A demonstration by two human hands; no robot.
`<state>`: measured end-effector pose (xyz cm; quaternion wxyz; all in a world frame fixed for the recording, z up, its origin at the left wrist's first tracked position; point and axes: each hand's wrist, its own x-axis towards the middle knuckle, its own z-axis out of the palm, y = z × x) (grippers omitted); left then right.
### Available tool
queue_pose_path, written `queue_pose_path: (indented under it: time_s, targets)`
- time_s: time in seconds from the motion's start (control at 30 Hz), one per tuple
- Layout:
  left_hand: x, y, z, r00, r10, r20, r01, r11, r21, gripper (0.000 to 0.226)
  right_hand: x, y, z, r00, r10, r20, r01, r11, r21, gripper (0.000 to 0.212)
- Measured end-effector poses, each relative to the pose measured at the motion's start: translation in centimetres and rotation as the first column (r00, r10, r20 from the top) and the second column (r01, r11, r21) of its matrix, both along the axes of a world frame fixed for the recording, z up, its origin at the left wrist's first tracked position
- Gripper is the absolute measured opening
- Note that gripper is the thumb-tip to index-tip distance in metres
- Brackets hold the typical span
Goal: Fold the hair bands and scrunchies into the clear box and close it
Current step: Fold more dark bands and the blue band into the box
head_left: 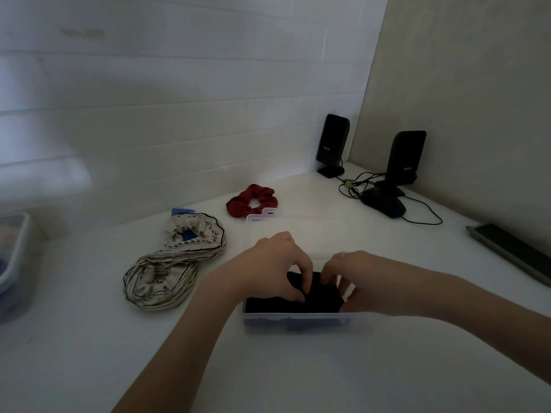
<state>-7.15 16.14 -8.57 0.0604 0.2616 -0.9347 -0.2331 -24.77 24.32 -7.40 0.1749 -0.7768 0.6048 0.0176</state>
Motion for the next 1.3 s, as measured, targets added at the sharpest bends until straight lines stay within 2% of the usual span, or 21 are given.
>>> queue_pose_path:
  time_s: [0.1,0.23,0.37,0.57,0.67,0.73,1.17,1.3]
  targets:
    - [0.1,-0.3,0.1,1.000,-0.026,-0.010,0.026,0.999,0.022,0.023,-0.2,-0.1,0.1,0.998,-0.024,0.066,0.021,0.999,0.034,0.036]
    - [0.8,-0.5,0.6,0.999,-0.024,-0.035,0.026,0.998,0.061,0.020,-0.7,-0.3,0.2,0.975,-0.086,0.204,0.082,0.996,0.031,0.024]
    - [1.0,-0.8,0.8,0.999,-0.018,-0.036,0.020,0.998,0.065,0.026,0.5,-0.5,-0.7,0.996,-0.045,0.079,0.050,0.997,-0.063,0.029]
    - [0.5,-0.7,0.3,1.000,0.003,-0.018,-0.003,1.000,0.018,0.031,1.0,-0.9,-0.6,0.993,-0.033,0.110,0.038,0.998,-0.050,0.031]
    - [0.7,-0.9,0.2,0.998,0.063,-0.022,-0.062,0.998,0.032,0.038,1.4,-0.6,-0.7,0.998,-0.034,-0.052,0.028,0.994,-0.101,0.032]
    - [0.8,-0.9,0.1,0.997,0.071,-0.011,-0.071,0.997,0.037,0.041,1.4,-0.6,-0.4,0.993,-0.038,-0.108,0.026,0.994,-0.108,0.032]
    - [0.6,-1.1,-0.1,0.996,0.077,0.039,-0.077,0.997,0.001,0.038,2.3,-1.5,-0.2,0.981,-0.053,-0.186,0.042,0.997,-0.061,0.030]
    - [0.7,-1.2,-0.1,0.997,0.081,0.010,-0.081,0.997,-0.002,0.036,1.9,-1.6,-0.1,0.992,-0.042,-0.122,0.037,0.998,-0.043,0.028]
